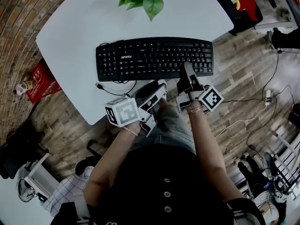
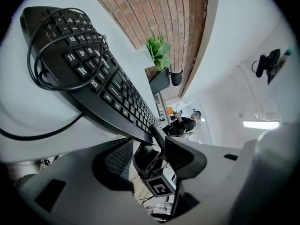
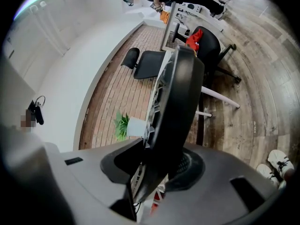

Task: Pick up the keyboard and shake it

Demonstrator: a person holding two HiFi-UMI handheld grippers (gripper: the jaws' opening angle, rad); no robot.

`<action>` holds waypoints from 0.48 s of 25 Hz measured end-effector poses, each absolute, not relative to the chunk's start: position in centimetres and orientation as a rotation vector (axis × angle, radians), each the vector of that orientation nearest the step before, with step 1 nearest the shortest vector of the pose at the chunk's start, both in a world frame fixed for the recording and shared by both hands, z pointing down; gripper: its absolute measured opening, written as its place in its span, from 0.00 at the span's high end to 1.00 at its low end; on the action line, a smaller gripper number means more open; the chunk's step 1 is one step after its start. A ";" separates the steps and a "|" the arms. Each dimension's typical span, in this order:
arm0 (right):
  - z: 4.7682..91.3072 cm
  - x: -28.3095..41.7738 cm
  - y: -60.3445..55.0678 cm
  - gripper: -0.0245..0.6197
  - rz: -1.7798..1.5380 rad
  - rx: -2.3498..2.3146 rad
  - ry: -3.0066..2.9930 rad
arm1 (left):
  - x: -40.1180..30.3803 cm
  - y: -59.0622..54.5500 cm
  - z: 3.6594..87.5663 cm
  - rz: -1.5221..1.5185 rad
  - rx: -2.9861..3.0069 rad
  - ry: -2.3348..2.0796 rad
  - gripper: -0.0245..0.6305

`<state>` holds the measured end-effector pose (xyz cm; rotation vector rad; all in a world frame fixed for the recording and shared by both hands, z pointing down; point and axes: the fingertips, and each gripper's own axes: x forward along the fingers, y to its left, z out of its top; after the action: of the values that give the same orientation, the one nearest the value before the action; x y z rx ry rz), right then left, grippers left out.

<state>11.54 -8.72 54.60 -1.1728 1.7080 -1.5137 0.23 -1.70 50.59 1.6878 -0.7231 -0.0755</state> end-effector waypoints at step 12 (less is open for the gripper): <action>56.1 12.6 -6.4 0.57 -1.664 -1.296 1.772 | 1.4 -2.4 47.4 -0.015 1.943 -0.689 0.66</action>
<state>12.62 -6.40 56.11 -1.2963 1.7723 -1.6640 1.44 -2.44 47.43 1.9431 -0.6887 -0.0146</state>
